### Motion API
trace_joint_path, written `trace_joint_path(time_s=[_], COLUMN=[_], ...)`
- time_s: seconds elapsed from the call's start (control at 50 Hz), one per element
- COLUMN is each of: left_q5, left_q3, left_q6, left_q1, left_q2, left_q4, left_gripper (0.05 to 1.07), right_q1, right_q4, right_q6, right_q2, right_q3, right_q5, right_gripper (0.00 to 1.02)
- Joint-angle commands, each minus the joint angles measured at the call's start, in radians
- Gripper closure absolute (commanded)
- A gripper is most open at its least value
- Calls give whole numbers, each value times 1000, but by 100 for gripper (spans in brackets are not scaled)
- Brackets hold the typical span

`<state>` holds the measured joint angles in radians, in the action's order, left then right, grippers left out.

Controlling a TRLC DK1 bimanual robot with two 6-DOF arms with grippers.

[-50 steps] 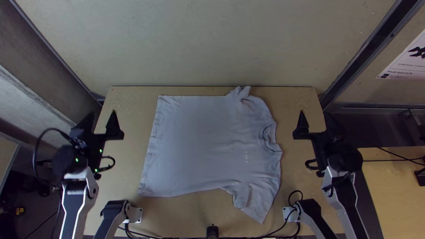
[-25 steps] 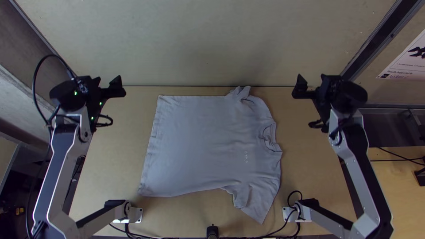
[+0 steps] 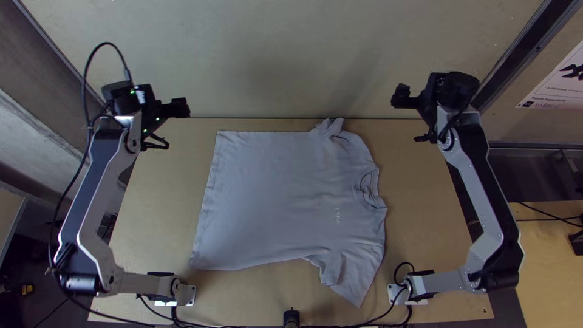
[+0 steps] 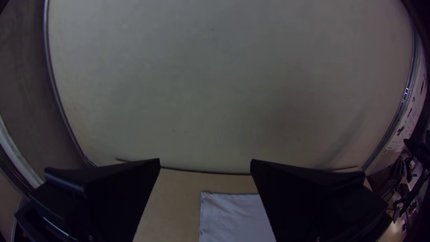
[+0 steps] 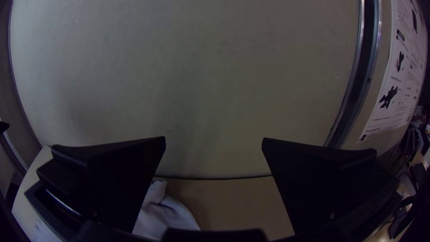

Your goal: Fold the t-shirt

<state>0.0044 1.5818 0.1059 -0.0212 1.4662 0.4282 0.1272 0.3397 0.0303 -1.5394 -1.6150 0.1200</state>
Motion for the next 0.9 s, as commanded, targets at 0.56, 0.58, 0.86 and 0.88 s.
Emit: trace_joint_path(time_s=[0.56,0.58,0.86,0.88], left_q5=[3,3,-15,-18], left_q3=[535,538,618,624], left_q6=[43,34,32,32], left_q1=[47,50,58,58], left_q2=[595,609,772,783], left_q4=[280,282,319,319], left_gripper=[14,17,24,24], right_q1=[-11,-11,-3,-3], right_q4=[206,216,436,443], right_q6=[128,137,183,183], right_q2=[-386,-396,-576,-584], right_q3=[-270,-281,-502,-513], right_q5=[-6,-6,-5,-6], right_gripper=[4,4,4,4])
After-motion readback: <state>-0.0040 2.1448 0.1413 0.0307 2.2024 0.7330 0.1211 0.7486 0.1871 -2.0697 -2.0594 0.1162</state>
